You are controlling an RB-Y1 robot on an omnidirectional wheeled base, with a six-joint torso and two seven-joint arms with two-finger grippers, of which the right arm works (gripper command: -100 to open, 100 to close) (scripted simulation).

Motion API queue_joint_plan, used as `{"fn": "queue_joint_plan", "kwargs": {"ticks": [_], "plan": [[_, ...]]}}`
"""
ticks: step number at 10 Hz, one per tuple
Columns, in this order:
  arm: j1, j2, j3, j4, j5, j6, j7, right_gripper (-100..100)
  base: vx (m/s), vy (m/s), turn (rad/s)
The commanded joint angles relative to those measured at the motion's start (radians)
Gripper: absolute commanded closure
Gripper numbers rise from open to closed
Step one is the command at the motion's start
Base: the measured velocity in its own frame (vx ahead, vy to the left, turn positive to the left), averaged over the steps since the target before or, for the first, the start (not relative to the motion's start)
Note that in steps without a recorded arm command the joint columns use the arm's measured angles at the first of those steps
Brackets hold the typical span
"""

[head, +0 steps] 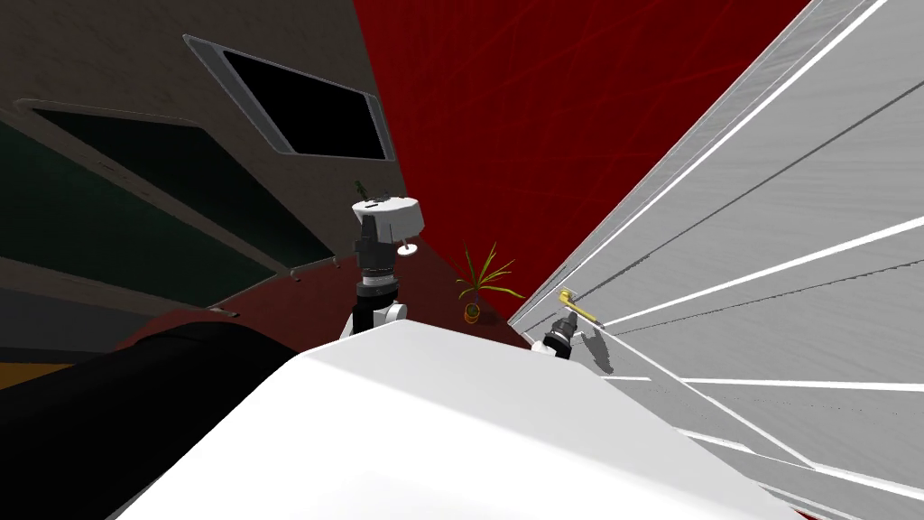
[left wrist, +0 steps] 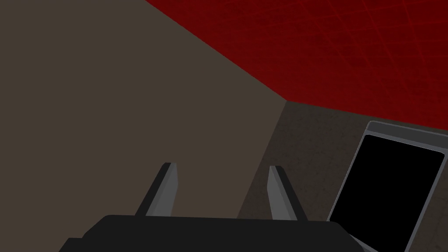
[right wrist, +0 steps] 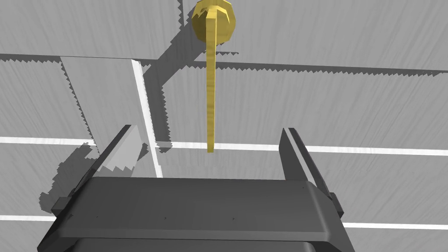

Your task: Pull the door open

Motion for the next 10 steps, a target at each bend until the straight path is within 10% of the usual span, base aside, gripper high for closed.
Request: {"fn": "queue_joint_plan", "kwargs": {"ticks": [1,7,8,10], "plan": [[0.000,-0.024,-0.016,0.025,-0.026,-0.019,-0.005,-100,0.152,-0.131,0.259],[0.006,-0.040,-0.031,0.035,-0.049,-0.023,-0.008,-100,0.123,-0.093,0.087],[0.006,-0.040,-0.031,0.035,-0.049,-0.023,-0.008,100,-0.011,0.008,-0.013],[0.006,-0.040,-0.031,0.035,-0.049,-0.023,-0.008,100,-0.024,0.019,-0.003]]}}
